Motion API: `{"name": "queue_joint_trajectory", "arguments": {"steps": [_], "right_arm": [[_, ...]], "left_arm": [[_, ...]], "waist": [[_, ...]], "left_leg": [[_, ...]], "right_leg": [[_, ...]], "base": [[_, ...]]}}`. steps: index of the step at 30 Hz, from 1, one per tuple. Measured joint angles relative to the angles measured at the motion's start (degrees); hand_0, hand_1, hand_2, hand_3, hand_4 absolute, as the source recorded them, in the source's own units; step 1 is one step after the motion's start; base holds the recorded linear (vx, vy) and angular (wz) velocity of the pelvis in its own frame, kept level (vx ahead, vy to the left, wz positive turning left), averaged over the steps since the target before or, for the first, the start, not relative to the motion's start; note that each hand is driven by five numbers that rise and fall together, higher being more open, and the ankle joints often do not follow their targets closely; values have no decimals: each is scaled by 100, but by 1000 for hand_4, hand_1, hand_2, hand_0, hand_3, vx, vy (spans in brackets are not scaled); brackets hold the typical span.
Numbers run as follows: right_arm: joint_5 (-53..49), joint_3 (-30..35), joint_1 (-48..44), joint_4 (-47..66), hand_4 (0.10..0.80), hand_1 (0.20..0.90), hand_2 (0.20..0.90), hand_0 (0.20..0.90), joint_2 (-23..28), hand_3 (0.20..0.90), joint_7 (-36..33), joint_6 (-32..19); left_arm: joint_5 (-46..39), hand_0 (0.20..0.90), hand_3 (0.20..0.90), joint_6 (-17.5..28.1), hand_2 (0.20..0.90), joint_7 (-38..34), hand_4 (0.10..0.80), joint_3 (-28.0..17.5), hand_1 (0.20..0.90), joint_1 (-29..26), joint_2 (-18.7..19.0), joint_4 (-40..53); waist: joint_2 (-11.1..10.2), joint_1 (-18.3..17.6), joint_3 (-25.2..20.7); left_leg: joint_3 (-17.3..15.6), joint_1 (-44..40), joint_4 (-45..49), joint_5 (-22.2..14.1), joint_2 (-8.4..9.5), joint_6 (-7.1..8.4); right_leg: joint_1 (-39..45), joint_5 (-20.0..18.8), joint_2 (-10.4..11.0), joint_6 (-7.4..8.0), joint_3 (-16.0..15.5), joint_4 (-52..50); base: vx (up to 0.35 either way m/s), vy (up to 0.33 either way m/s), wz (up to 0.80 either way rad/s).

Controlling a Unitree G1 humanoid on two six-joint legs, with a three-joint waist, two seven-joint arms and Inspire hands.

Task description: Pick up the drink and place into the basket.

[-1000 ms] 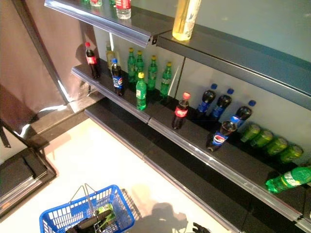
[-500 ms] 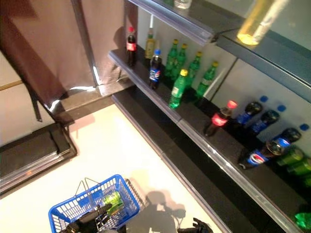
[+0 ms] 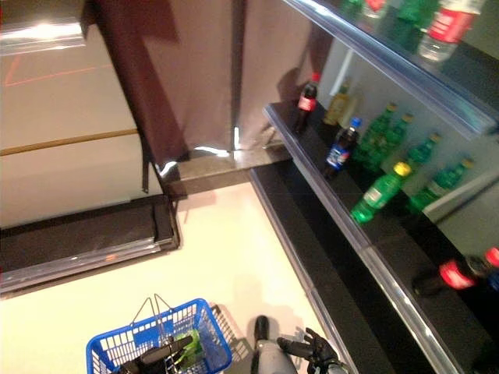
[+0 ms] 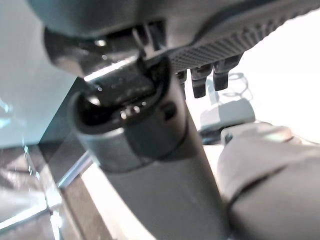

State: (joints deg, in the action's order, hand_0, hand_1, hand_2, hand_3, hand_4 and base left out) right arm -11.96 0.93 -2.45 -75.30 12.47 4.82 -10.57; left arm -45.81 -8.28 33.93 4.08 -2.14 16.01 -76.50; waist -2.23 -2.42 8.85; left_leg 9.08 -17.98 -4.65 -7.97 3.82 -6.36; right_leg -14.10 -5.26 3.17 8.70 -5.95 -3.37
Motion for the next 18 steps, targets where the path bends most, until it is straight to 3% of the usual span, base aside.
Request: {"name": "queue_joint_trajectory", "arguments": {"steps": [1,2,3,4,6,7,8,10,16,18], "right_arm": [[1,0,23,-69,800,900,900,900,-7,900,1,10],[1,13,45,-148,800,900,900,900,56,900,-27,65],[2,13,53,-256,800,900,900,900,128,900,-47,113],[4,18,69,-310,800,900,900,900,199,900,-61,149],[4,43,34,-305,800,900,900,900,247,900,-106,176],[-4,30,12,-295,800,900,900,900,248,900,-113,162],[-26,27,20,-291,800,900,900,900,264,900,-115,152],[-94,26,43,-275,800,900,900,900,320,900,-119,142],[-97,9,118,-300,800,900,900,900,287,900,-118,279],[-95,11,205,-296,800,900,900,900,272,900,-125,346]], "left_arm": [[7,300,200,-5,300,29,100,27,300,50,61,1],[66,300,200,-2,300,0,100,51,300,72,38,-25],[117,300,200,-6,300,42,100,93,300,57,33,-32],[118,300,200,-4,300,62,100,133,300,29,-2,-23],[135,300,200,-2,300,66,100,122,300,35,1,43],[178,300,200,-8,300,66,100,72,300,15,8,42],[185,300,200,-10,300,67,100,80,300,-5,-3,44],[219,300,200,-16,300,129,100,149,300,-51,-101,49],[235,300,200,-148,300,154,100,203,300,-170,-280,76],[230,300,200,-136,300,154,100,183,300,-176,-326,79]], "waist": [[-97,-7,-55],[-52,-26,-80],[25,-68,-123],[82,-58,-120],[121,14,-118],[87,21,-120],[77,-19,-128],[192,-125,-207],[194,-260,-217],[129,-249,-259]], "left_leg": [[34,-90,7,-103,56,48],[165,-208,95,-287,-1,118],[219,-184,245,-393,-109,227],[230,-186,300,-400,-155,252],[166,-151,570,-439,-201,359],[177,-27,911,-520,-168,520],[193,12,1040,-531,-167,573],[248,-8,982,-525,-215,593],[248,33,1007,-524,-211,596],[194,317,1551,-590,-98,709]], "right_leg": [[42,71,12,-46,132,-5],[132,-234,-51,-384,325,-233],[239,-217,-161,-667,377,-327],[317,-175,-222,-804,380,-373],[342,-112,-306,-833,348,-533],[422,-82,-281,-866,347,-522],[491,-20,-242,-835,318,-518],[499,49,-229,-792,201,-533],[498,240,-160,-716,26,-638],[502,319,-88,-716,-9,-663]], "base": [[258,2,102],[232,-20,112],[323,-51,119],[267,-57,83],[252,-69,16],[247,-81,-4],[275,-94,12],[195,-70,29],[117,-71,19],[70,-93,16]]}}
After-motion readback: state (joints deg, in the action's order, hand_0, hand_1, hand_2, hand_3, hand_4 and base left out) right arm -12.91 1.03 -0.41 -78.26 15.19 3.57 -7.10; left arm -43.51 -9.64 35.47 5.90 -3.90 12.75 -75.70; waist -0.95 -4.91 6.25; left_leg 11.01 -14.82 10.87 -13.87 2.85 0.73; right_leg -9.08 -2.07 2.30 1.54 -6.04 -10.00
